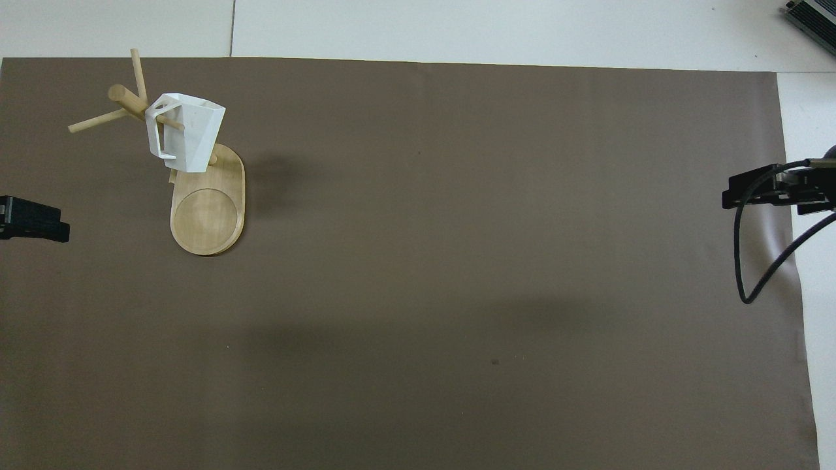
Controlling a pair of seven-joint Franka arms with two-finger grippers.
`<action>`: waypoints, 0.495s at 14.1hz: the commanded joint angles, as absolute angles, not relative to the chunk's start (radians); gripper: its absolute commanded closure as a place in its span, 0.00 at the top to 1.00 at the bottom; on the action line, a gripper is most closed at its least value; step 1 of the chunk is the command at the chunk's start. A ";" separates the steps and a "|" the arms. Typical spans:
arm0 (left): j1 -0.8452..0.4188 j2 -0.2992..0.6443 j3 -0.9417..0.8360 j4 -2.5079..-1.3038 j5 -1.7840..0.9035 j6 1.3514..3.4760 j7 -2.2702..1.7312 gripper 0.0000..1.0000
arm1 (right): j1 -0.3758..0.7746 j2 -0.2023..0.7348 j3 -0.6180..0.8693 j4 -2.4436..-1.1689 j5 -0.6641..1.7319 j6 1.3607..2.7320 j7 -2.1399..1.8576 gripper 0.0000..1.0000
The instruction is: Hang cup on rack
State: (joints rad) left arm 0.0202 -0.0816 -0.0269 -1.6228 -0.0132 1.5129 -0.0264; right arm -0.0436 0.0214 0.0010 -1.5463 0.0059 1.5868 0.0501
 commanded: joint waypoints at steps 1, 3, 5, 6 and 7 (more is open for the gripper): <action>0.014 -0.086 -0.024 -1.612 0.008 1.503 -0.023 1.00 | -0.049 -0.002 -0.006 -1.575 -0.014 1.608 0.040 1.00; 0.014 -0.087 -0.026 -1.614 0.006 1.503 -0.026 1.00 | -0.051 -0.003 -0.017 -1.578 -0.015 1.609 0.040 1.00; 0.014 -0.089 -0.028 -1.614 0.006 1.503 -0.025 1.00 | -0.049 -0.003 -0.018 -1.580 -0.044 1.615 0.037 1.00; 0.014 -0.092 -0.028 -1.615 0.005 1.503 -0.025 1.00 | -0.049 -0.003 -0.017 -1.582 -0.061 1.621 0.037 1.00; 0.014 -0.094 -0.028 -1.615 0.005 1.502 -0.026 1.00 | -0.049 -0.003 -0.017 -1.582 -0.063 1.621 0.037 1.00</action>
